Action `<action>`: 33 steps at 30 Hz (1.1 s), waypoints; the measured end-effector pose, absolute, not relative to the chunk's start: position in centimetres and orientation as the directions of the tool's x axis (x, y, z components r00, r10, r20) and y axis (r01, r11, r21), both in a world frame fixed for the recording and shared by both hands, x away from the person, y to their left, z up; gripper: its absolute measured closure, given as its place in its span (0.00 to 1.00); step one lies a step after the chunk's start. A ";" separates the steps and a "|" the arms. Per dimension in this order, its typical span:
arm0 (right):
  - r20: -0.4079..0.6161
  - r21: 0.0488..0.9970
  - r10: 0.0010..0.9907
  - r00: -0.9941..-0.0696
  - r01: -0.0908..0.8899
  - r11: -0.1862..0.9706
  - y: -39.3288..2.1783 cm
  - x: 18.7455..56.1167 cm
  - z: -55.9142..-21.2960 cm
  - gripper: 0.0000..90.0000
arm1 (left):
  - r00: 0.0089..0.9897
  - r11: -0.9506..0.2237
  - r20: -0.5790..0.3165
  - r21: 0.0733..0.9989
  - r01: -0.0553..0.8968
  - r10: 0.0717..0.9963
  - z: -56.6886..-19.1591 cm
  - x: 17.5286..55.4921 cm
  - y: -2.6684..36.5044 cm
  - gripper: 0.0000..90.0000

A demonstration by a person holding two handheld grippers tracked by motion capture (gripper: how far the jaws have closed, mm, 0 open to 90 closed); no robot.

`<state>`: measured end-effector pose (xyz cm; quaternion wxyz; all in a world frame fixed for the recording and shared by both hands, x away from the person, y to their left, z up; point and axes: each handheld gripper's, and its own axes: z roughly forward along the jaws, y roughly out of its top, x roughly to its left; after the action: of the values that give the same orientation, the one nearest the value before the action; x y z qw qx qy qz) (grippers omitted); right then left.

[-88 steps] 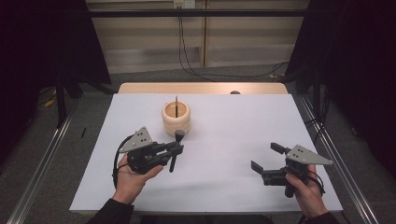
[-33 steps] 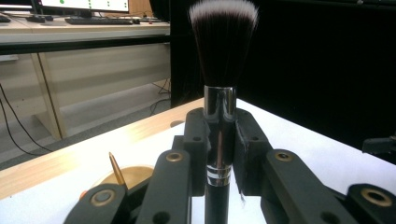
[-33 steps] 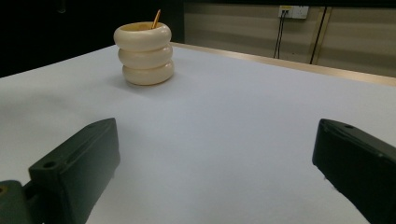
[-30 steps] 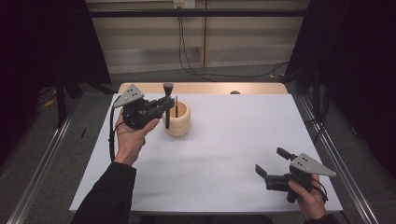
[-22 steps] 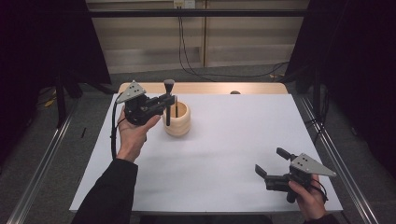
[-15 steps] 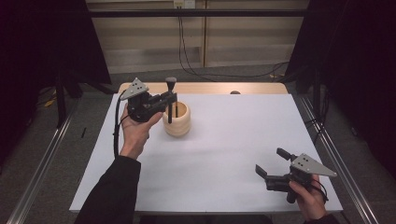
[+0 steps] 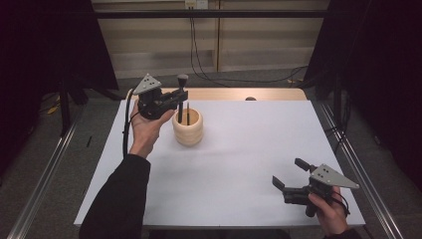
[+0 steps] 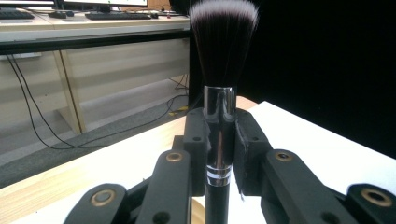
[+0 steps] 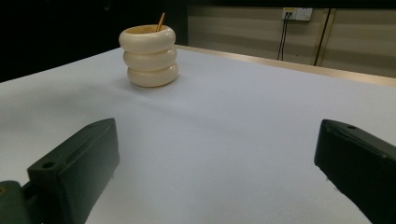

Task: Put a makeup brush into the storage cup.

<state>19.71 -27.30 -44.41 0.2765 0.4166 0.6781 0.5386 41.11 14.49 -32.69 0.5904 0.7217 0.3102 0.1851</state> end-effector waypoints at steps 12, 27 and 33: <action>0.072 0.959 0.861 -0.504 0.271 0.078 -27.3 19.7 -44.5 0.00 | 0.734 -0.120 -0.097 0.964 0.237 0.672 -33.2 42.7 14.0 0.87; 0.071 0.959 0.856 -0.511 0.270 0.082 -27.4 19.7 -44.6 0.00 | 0.731 -0.110 -0.118 0.961 0.255 0.672 -35.6 44.1 12.6 0.87; 0.074 0.958 0.854 -0.515 0.273 0.082 -27.4 19.6 -44.6 0.00 | 0.712 -0.116 -0.115 0.957 0.267 0.693 -36.7 44.3 12.8 0.87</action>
<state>19.65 -27.45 -44.61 0.2698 0.4117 0.6842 0.5380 44.34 12.78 -36.70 0.5764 0.7237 0.3316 0.1846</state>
